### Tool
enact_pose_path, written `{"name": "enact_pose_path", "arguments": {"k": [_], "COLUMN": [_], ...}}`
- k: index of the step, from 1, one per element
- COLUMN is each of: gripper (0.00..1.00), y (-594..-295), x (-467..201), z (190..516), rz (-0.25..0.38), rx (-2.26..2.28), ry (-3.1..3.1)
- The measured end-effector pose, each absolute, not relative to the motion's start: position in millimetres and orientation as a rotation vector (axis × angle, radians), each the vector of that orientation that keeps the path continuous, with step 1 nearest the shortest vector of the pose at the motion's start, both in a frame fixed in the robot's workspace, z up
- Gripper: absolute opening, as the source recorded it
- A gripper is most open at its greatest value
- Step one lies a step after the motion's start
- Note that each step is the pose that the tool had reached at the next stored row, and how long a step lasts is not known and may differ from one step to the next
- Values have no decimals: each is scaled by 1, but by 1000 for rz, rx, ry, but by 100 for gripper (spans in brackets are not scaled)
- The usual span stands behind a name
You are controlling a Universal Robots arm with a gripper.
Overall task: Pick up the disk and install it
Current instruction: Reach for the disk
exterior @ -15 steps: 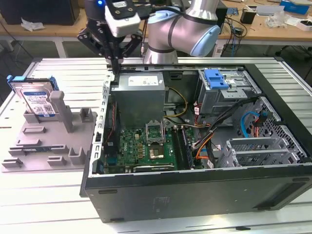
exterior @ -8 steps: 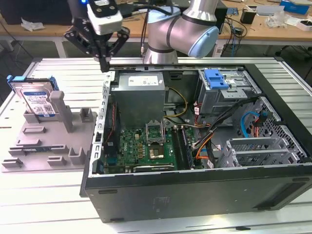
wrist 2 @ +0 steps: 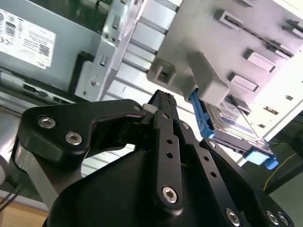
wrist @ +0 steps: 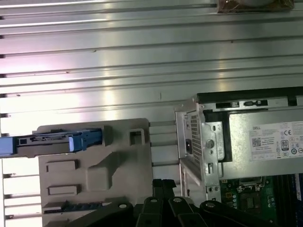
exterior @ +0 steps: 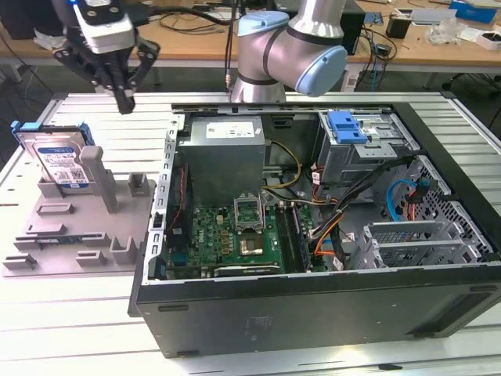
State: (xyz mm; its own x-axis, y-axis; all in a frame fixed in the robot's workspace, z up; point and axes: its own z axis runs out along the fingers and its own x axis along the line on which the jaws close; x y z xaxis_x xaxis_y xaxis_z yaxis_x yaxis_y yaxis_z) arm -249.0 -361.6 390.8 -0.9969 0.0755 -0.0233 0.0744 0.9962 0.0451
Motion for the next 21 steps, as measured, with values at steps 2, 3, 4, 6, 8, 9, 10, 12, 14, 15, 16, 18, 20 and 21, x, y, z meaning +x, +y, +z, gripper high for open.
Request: {"name": "enact_pose_path", "arguments": {"k": [2, 3, 4, 6, 8, 9, 10, 12, 14, 15, 16, 18, 20, 21], "gripper": [11, 11, 11, 11, 11, 11, 11, 11, 11, 11, 11, 11, 11, 11], "y": [-359, -358, -354, -348, -340, -338, -335, -331, -323, -317, -313, -306, -303, -302], "x": [-258, -263, -272, -286, -302, -305, -310, -316, -329, -337, -343, -356, -368, -375], "z": [390, 390, 389, 388, 387, 387, 386, 386, 385, 384, 384, 382, 381, 381], "rz": [69, 69, 69, 69, 69, 69, 69, 69, 69, 69, 69, 69, 69, 69], "rx": [117, 117, 117, 117, 117, 117, 117, 117, 117, 117, 117, 117, 117, 117], "ry": [3114, 3114, 3114, 3114, 3114, 3114, 3114, 3114, 3114, 3114, 3114, 3114, 3114, 3114]}}
